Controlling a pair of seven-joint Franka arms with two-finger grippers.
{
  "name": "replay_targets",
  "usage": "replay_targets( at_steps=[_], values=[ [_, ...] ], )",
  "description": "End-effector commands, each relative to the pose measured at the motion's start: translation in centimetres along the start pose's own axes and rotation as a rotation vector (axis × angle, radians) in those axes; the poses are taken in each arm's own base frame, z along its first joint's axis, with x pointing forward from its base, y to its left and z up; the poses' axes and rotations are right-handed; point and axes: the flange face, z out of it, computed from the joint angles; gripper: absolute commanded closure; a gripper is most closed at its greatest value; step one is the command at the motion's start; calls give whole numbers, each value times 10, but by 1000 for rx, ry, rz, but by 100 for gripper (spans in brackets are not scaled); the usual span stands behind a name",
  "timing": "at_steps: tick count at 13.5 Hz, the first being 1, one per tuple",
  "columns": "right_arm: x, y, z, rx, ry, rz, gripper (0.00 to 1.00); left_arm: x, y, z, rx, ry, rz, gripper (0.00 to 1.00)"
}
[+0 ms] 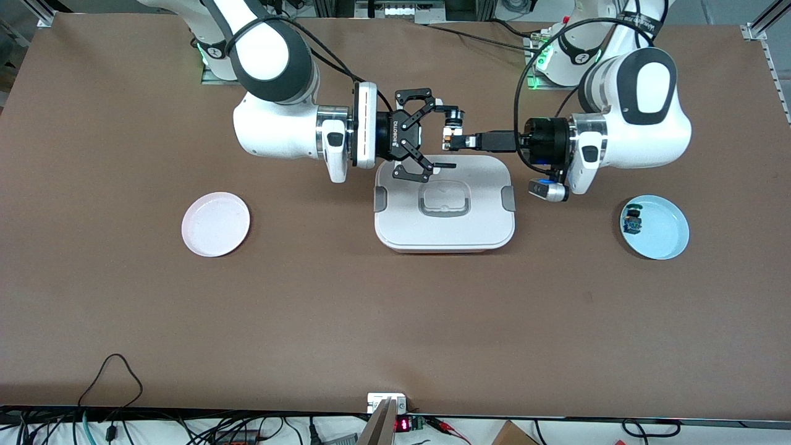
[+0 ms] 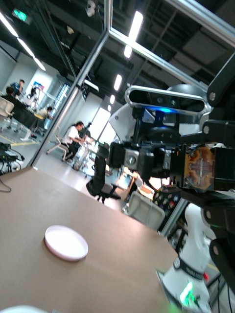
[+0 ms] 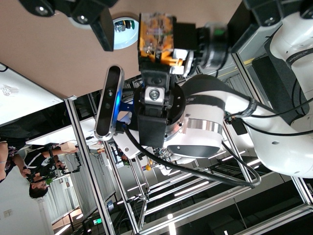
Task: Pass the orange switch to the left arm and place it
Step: 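Close the left gripper on the switch and open the right gripper, then carry the switch to the blue dish while the right gripper withdraws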
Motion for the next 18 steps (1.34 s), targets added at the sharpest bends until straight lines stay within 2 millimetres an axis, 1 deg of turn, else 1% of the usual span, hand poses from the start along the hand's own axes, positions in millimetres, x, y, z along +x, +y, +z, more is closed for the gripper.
replay_targets(
  at_steps=[1, 2, 4, 5, 6, 8, 9, 10, 12, 13, 14, 15, 16, 17, 18],
  values=[
    [2, 3, -1, -11, 18, 9, 0, 3, 5, -48, 105, -33, 49, 100],
    [2, 3, -1, -11, 18, 9, 0, 3, 3, -68, 152, -50, 54, 100],
    [2, 3, -2, -11, 19, 7, 0, 3, -12, -112, 308, -64, 58, 100],
    [3, 6, -9, -22, 19, 7, 0, 0, -10, -135, 413, -67, 78, 100],
    [3, 9, -15, -32, 18, 8, 0, -5, -9, -151, 532, -82, 86, 100],
    [8, 14, -35, -62, 22, 7, 0, -10, -14, -199, 796, -68, 83, 100],
    [10, 20, -49, -84, 23, 7, 0, -11, -20, -212, 915, -63, 78, 100],
    [9, 23, -61, -94, 24, 13, 0, -10, -29, -227, 1064, -73, 90, 100],
    [7, 33, -91, -80, 32, 21, 0, 2, -49, -260, 1316, -46, 100, 100],
    [5, 41, -107, -62, 32, 23, 0, 14, -68, -274, 1442, -18, 108, 100],
    [2, 49, -126, -48, 37, 28, 0, 27, -90, -294, 1522, 17, 117, 100],
    [2, 58, -151, -36, 24, 20, 0, 42, -117, -321, 1550, 52, 124, 100],
    [4, 65, -170, -29, 4, 12, 0, 55, -141, -338, 1575, 65, 136, 100],
    [4, 69, -187, -22, -21, 3, 0, 71, -163, -344, 1594, 59, 150, 100],
    [3, 73, -200, -18, -41, -2, 0, 82, -178, -349, 1603, 53, 157, 100]
  ],
)
